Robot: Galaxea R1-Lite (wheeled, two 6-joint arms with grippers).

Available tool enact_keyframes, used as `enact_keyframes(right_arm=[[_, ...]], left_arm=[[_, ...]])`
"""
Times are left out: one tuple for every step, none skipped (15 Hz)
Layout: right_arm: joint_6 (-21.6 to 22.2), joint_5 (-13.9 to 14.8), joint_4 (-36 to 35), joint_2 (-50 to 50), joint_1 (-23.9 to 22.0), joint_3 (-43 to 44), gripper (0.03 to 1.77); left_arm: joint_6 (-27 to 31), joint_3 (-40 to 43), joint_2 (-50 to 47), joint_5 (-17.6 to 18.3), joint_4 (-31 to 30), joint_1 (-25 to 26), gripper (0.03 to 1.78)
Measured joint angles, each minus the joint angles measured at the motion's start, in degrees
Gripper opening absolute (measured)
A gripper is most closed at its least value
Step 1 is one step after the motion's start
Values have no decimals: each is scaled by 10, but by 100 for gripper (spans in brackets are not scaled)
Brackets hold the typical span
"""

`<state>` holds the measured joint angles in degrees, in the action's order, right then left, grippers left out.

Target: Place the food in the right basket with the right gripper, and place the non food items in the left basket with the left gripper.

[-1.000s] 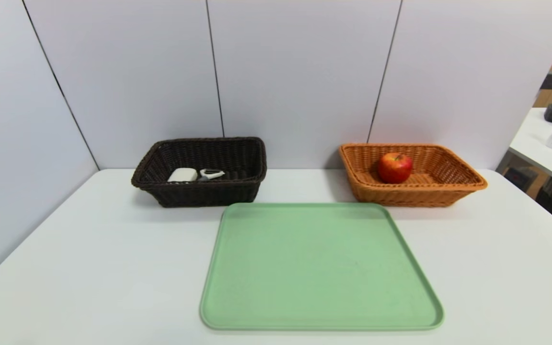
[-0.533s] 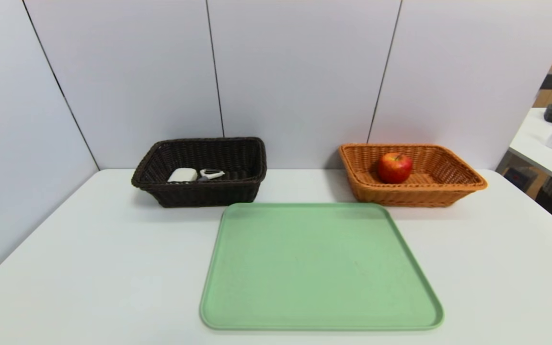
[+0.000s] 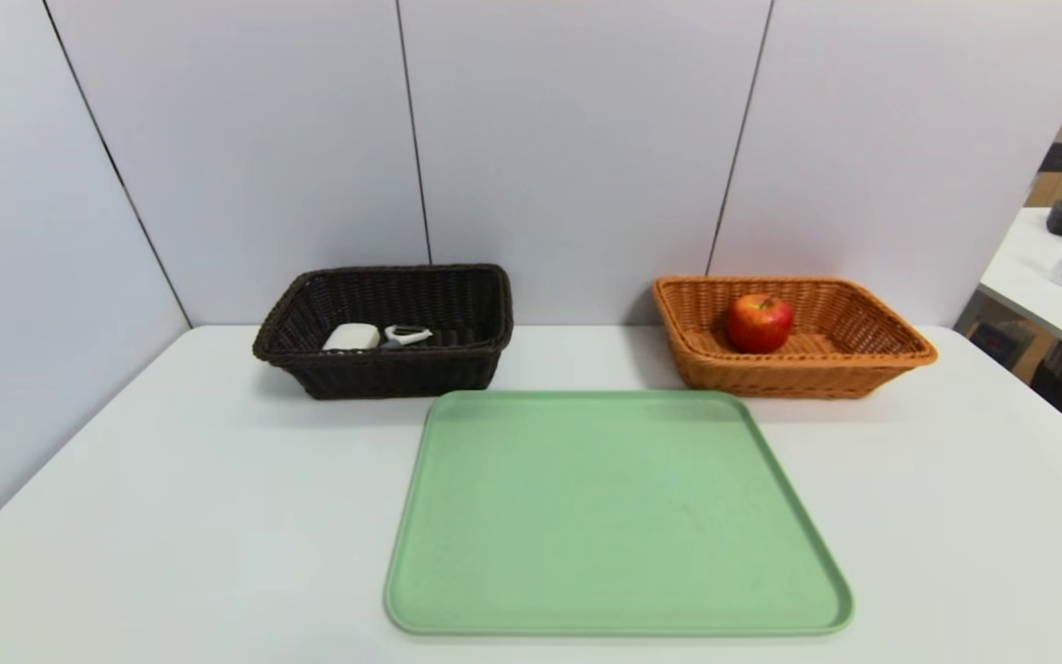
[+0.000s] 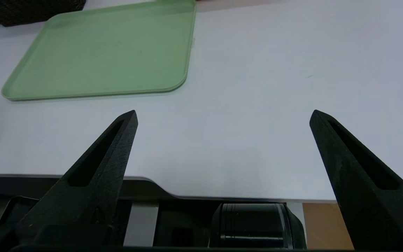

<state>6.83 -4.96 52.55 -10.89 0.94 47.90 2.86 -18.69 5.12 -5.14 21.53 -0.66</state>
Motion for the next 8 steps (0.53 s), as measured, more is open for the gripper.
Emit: enact_keyframes(right_arm=[[-6, -8, -6, 13, -2, -8, 169], [-15, -14, -20, 29, -3, -24, 169], [-29, -12, -45, 46, -5, -53, 169], [-46, -3, -79, 62, -6, -87, 169], [-66, 12, -123, 75, -6, -126, 169], [-88, 30, -184, 85, -7, -169, 169], [-109, 45, -245, 93, -8, -212, 169], [-130, 56, -308, 98, -8, -254, 169]], left_arm=[[2, 2, -15, 8, 14, 0, 169], [2, 6, -27, 9, 21, 0, 169], [0, 8, -36, 7, 18, 0, 169], [0, 12, -42, 7, 10, 0, 169], [1, 18, -45, 7, -6, 0, 169], [2, 26, -48, 7, -28, 0, 169], [3, 37, -50, 7, -56, 0, 169], [5, 49, -50, 9, -84, 0, 169]])
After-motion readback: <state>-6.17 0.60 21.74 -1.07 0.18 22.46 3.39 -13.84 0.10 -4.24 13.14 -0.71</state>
